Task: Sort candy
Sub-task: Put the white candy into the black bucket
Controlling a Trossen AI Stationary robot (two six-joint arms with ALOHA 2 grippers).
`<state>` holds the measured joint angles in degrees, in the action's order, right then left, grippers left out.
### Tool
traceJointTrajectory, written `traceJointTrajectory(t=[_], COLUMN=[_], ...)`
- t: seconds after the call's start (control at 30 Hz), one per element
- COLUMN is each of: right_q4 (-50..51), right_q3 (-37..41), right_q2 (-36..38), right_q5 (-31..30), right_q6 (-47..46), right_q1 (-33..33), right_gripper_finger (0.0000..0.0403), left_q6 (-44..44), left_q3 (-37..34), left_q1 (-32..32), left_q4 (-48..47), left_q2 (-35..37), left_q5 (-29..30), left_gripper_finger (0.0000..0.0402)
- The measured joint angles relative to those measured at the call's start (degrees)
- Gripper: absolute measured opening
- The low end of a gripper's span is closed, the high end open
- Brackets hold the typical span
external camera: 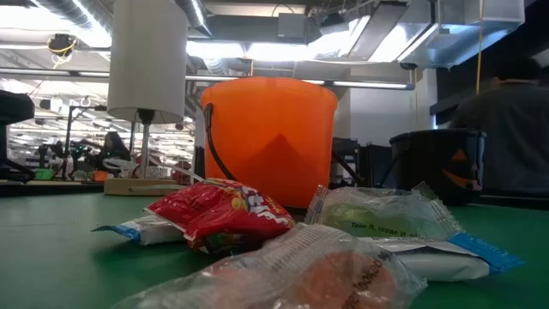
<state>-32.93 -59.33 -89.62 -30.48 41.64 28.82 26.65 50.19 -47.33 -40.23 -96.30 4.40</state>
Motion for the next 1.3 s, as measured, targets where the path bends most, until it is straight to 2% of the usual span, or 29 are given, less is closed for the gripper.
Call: traceJointTrajectory(t=[0.17,0.33,0.53,0.77,0.83,1.0,1.17,1.3], right_q4=[0.0,0.0,-1.6,-2.1,-2.8,-2.9,-3.0,-3.5], right_q3=[0.0,0.0,0.0,0.0,0.0,0.0,0.0,0.0], right_q2=[0.0,0.0,0.0,0.0,0.0,0.0,-0.8,-2.2], right_q5=[0.0,0.0,-0.4,-0.5,0.2,8.4,14.7,19.4], right_q6=[0.0,0.5,0.7,-2.1,-4.4,-13.4,-22.8,-27.0], right_q1=[0.0,0.0,0.0,0.0,-0.3,-4.1,-9.0,-11.8], right_gripper_finger=[0.0166,0.0166,0.0166,0.0166,0.0166,0.0166,0.0166,0.0166], left_q6=[0.2,4.6,6.9,5.2,3.4,-4.6,-15.6,-25.8], left_q3=[-0.1,1.2,6.7,11.9,11.9,10.5,9.6,9.5], left_q1=[0.0,1.0,2.7,2.7,2.7,3.9,8.0,12.4], left_q4=[0.0,-3.0,-11.2,-11.0,-7.7,4.1,18.4,28.9], left_q2=[0.1,1.1,4.4,12.9,16.1,24.9,30.6,31.3], left_q5=[-0.2,0.4,7.0,24.0,28.9,40.2,41.0,37.5], left_gripper_finger=[0.0085,0.0016,0.0017,0.0014,0.0014,0.0014,0.0014,0.0014])
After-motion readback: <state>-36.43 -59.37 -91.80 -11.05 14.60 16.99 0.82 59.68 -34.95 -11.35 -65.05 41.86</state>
